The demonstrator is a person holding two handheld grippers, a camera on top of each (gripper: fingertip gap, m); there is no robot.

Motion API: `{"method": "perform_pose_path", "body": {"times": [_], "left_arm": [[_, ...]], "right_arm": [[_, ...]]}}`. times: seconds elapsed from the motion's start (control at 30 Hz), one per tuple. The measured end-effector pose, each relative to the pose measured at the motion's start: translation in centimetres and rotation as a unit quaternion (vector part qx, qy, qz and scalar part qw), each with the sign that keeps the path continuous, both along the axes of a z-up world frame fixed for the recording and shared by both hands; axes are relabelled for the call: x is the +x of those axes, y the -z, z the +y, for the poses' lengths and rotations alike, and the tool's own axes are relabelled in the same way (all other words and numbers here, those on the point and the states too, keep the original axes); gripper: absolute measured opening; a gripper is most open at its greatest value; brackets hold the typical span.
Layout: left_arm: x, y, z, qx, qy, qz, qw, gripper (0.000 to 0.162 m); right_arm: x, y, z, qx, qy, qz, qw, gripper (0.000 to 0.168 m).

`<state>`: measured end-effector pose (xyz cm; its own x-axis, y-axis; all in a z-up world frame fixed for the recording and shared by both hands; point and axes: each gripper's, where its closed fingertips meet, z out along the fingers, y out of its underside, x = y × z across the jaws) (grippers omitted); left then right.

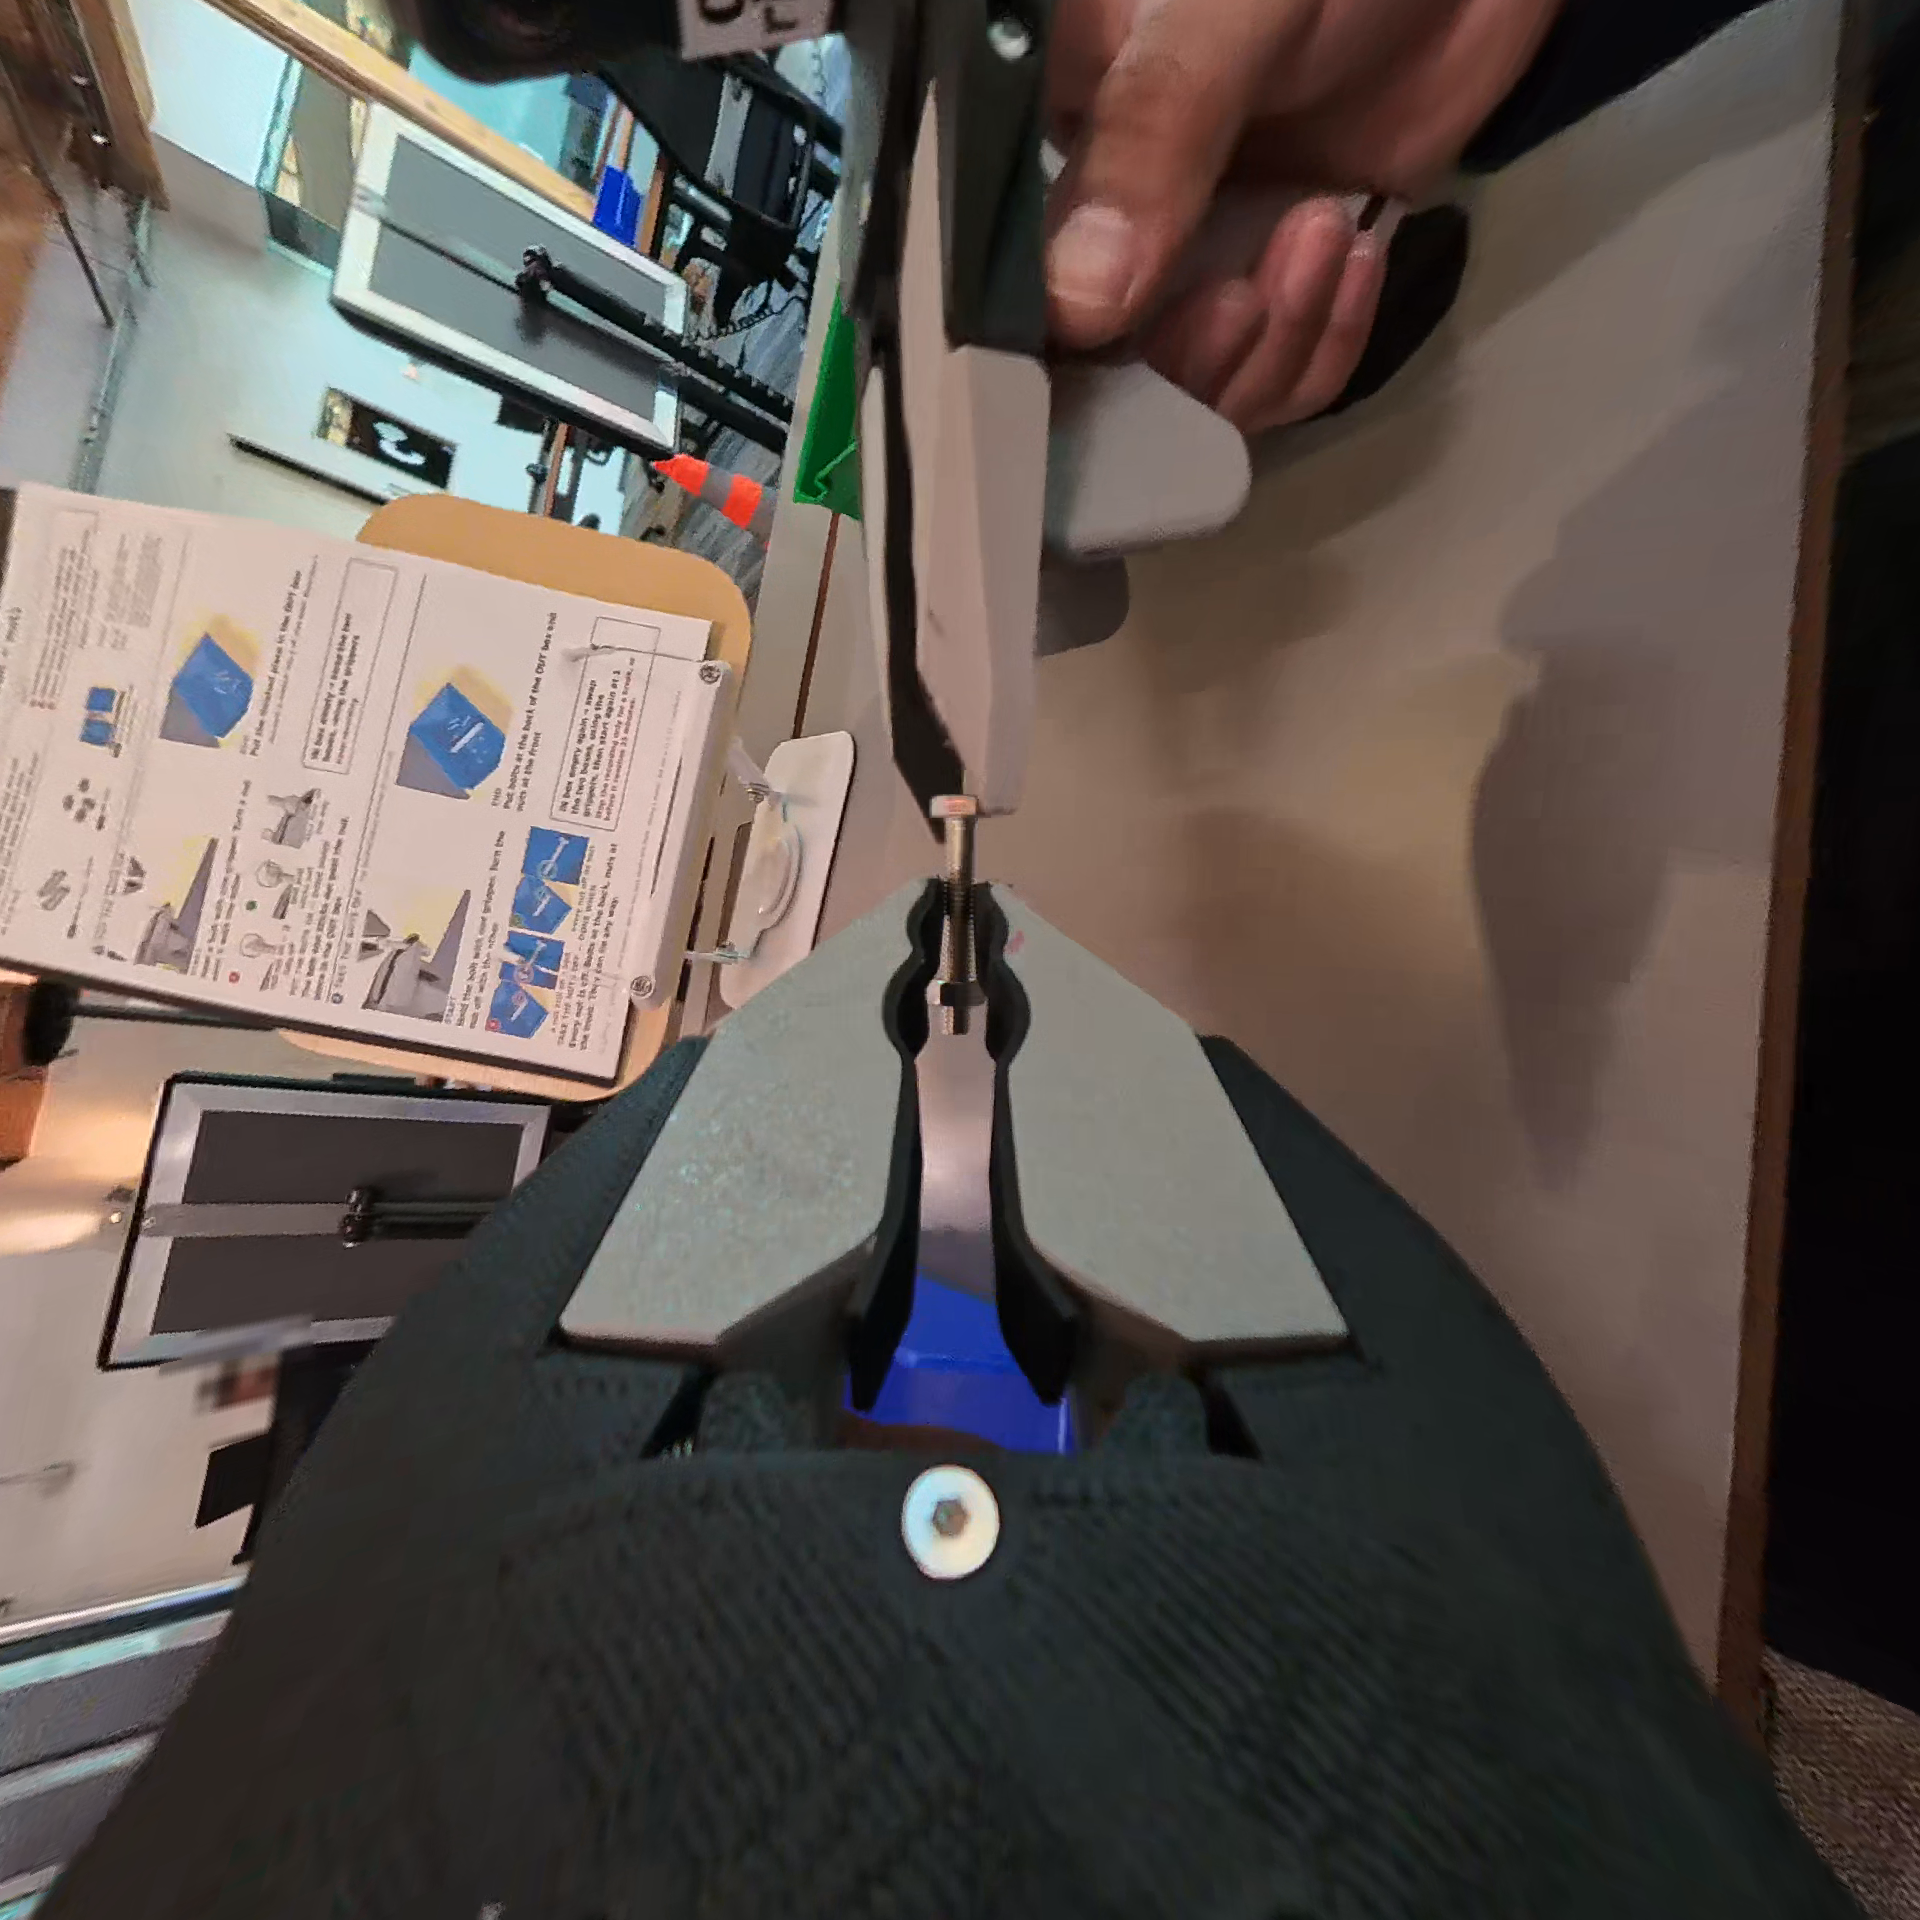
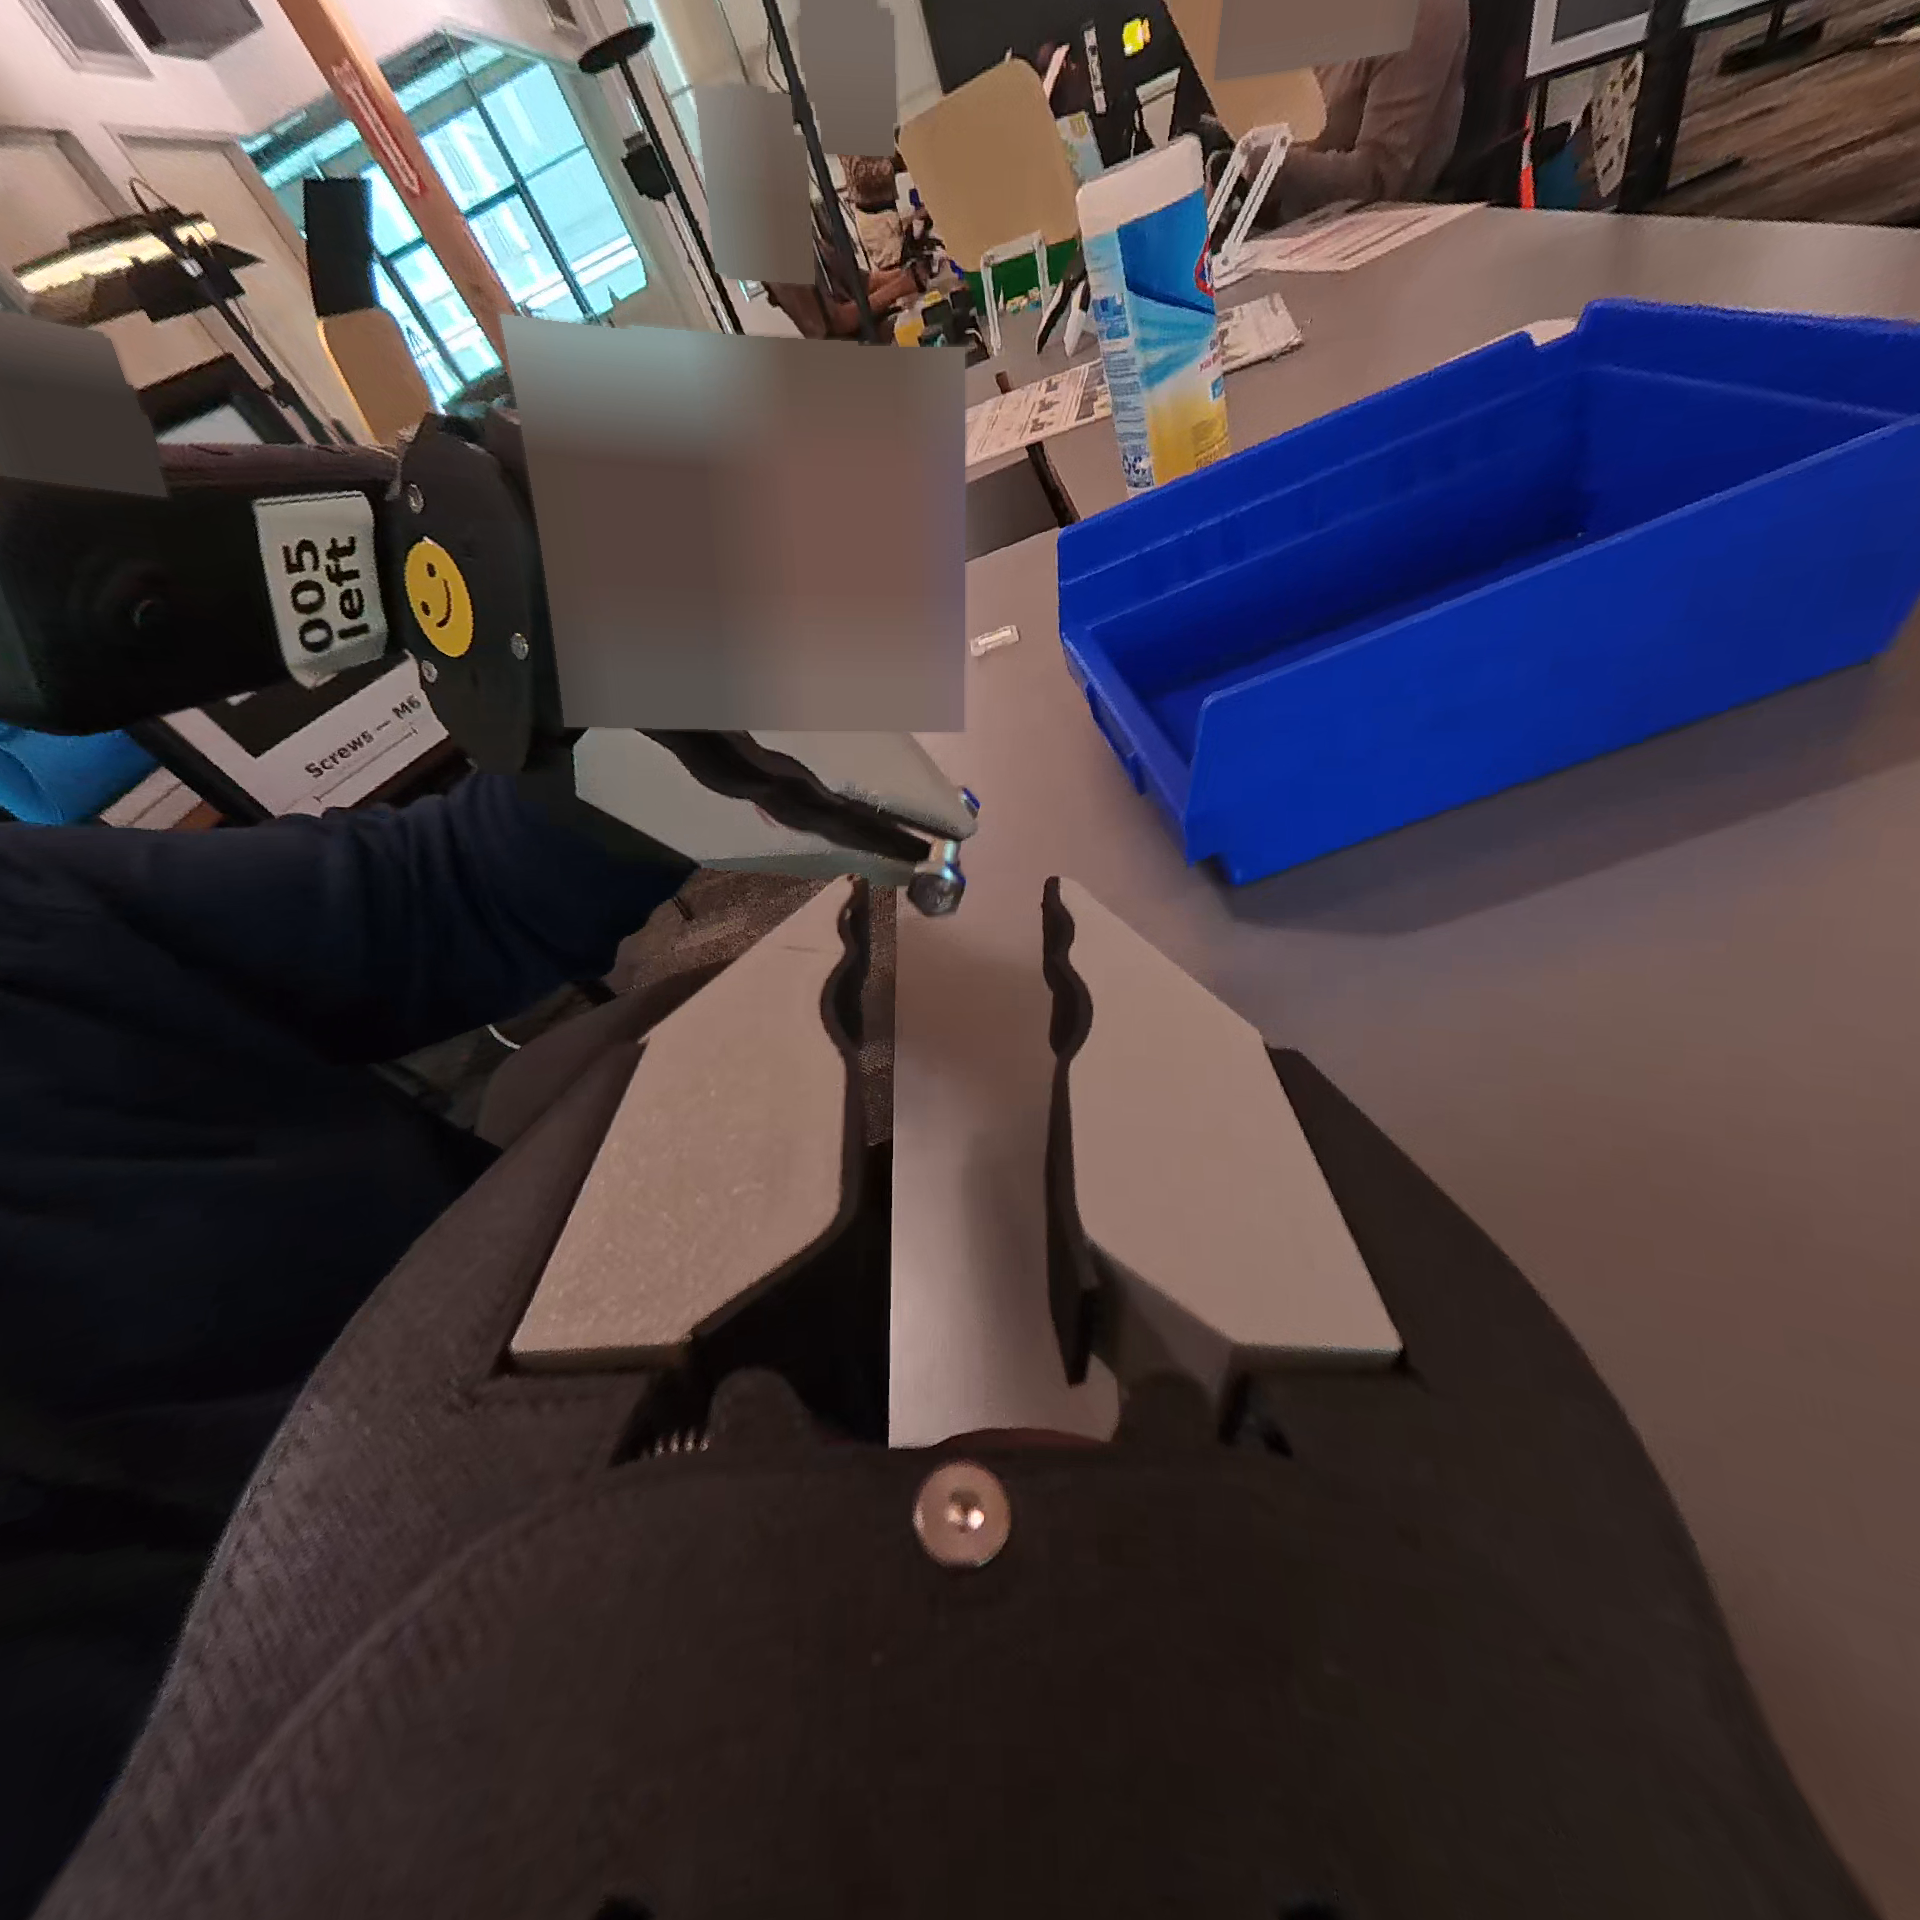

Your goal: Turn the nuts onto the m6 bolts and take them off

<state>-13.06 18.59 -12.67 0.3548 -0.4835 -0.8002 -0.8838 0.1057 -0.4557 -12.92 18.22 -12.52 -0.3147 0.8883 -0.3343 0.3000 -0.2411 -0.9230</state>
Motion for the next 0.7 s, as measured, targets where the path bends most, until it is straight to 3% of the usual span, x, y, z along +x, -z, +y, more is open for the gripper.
{"method": "perform_pose_path", "body": {"times": [0.07,0.13,0.37,0.7], "left_arm": [[0.6,0.6,-0.1,-0.013,0.009,0.001,1.000,0.003],[0.7,1.2,0.2,-0.016,0.008,0.009,1.000,0.004],[0.6,2.0,0.6,-0.020,0.018,-0.025,0.999,0.004],[0.2,2.5,0.7,-0.010,0.015,-0.010,1.000,0.004]], "right_arm": [[-0.1,0.5,-0.2,-0.001,-0.004,-0.010,1.000,0.027],[-0.1,1.0,-0.4,-0.001,-0.015,-0.014,1.000,0.008],[-0.2,1.9,0.0,-0.042,-0.022,-0.016,0.999,0.008],[-0.4,2.8,0.2,-0.070,-0.037,-0.010,0.997,0.007]]}}
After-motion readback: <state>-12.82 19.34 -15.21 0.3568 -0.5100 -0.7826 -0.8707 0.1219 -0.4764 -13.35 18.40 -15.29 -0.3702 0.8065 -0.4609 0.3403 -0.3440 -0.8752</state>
